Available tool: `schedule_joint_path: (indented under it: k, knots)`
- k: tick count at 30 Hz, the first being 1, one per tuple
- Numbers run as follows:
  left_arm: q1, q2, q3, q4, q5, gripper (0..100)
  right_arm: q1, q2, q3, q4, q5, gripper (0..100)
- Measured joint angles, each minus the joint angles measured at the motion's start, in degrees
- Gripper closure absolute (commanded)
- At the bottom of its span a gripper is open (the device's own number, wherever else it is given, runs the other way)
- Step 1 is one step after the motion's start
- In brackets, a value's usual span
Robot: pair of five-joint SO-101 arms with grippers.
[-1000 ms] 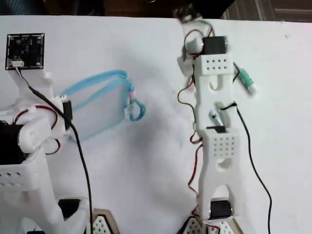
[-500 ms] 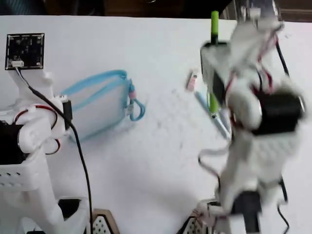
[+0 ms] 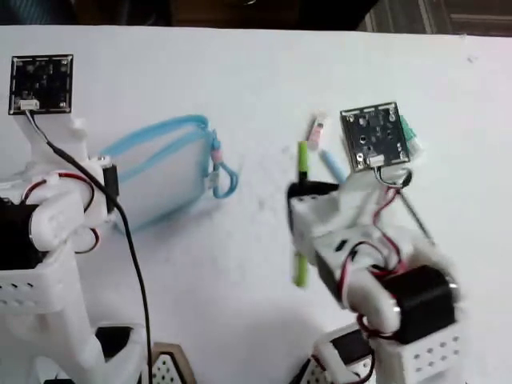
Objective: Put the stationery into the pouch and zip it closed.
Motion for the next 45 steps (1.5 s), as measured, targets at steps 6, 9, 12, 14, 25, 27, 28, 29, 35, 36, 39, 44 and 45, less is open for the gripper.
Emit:
schedule_joint_path:
  k: [6,9,12,14,25,27,28,29,35,36,39,44,45]
  knots:
    - [0.0,0.0,0.0,0.0,0.0,98,-5.5,-3.5,12.3,-31.6,-3.3,98.1]
    - [0.0,-0.3,0.1,0.0,0.0,98,-5.6,-3.3,12.5,-50.6,-3.5,98.1]
    - [0.0,-0.3,0.1,0.0,0.0,98,-5.9,0.4,11.5,-65.9,-3.5,98.1]
    - [0.0,-0.3,0.1,0.0,0.0,98,-6.0,4.8,9.1,-70.0,-3.6,98.1]
    - [0.0,-0.3,0.1,0.0,0.0,98,-14.4,18.2,3.3,-71.7,-3.6,98.1]
    - [0.0,-0.3,0.1,0.0,0.0,98,-15.4,18.0,3.4,-70.5,-3.6,98.1]
    - [0.0,-0.3,0.1,0.0,0.0,98,-15.6,18.0,4.0,-69.9,-3.6,98.1]
    - [0.0,-0.3,0.1,0.0,0.0,98,-15.7,18.1,4.7,-69.5,-3.6,98.1]
    - [0.0,-0.3,0.1,0.0,0.0,98,-15.8,18.1,11.3,-69.5,-3.6,98.1]
    - [0.0,-0.3,0.1,0.0,0.0,98,-15.9,18.1,12.8,-69.8,-3.6,98.1]
    - [0.0,-0.3,0.1,0.0,0.0,98,-15.8,18.1,17.1,-73.4,-1.1,97.6]
    - [0.0,-0.3,0.1,0.0,0.0,98,-18.0,18.1,20.6,-74.5,7.7,77.0]
    - [0.0,-0.3,0.1,0.0,0.0,98,-18.3,18.1,20.6,-74.4,8.5,72.9]
